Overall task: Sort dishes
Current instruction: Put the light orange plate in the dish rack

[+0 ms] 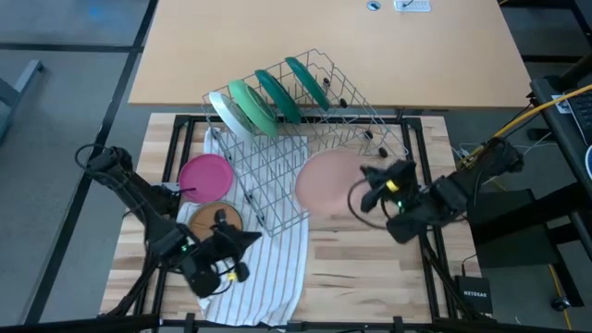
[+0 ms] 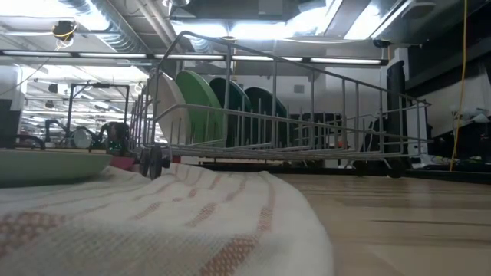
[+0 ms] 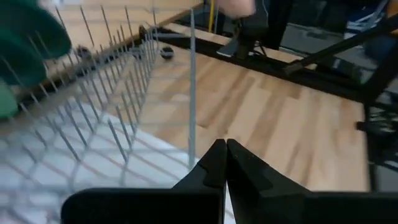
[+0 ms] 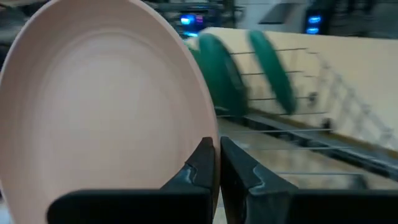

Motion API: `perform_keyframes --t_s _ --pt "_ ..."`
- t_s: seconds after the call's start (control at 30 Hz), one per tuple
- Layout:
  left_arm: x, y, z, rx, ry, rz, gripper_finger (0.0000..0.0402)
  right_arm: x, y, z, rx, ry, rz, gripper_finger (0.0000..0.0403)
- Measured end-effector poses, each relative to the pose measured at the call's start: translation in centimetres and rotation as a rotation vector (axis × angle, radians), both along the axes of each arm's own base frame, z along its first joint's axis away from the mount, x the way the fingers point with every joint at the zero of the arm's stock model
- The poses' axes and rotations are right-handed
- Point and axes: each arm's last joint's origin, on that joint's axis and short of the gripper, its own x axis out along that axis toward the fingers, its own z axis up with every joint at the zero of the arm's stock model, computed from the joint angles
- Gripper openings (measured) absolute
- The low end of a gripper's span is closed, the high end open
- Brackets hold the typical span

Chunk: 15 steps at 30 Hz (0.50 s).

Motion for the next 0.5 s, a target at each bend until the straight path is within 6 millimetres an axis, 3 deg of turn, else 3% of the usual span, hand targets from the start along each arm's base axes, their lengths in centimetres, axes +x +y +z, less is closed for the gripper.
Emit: perform_keyframes --t_s 0.2,0.5 --pt "2.7 2.1 0.7 0.282 0.078 -0.048 0.0015 0.6 -3.5 -0.4 0.025 0.145 -0.094 0.0009" --pt "6.2 5.7 2.2 0.521 0.151 -0.165 0.0123 2.1 -7.2 -0.8 0.186 0.299 -0.077 0.0016"
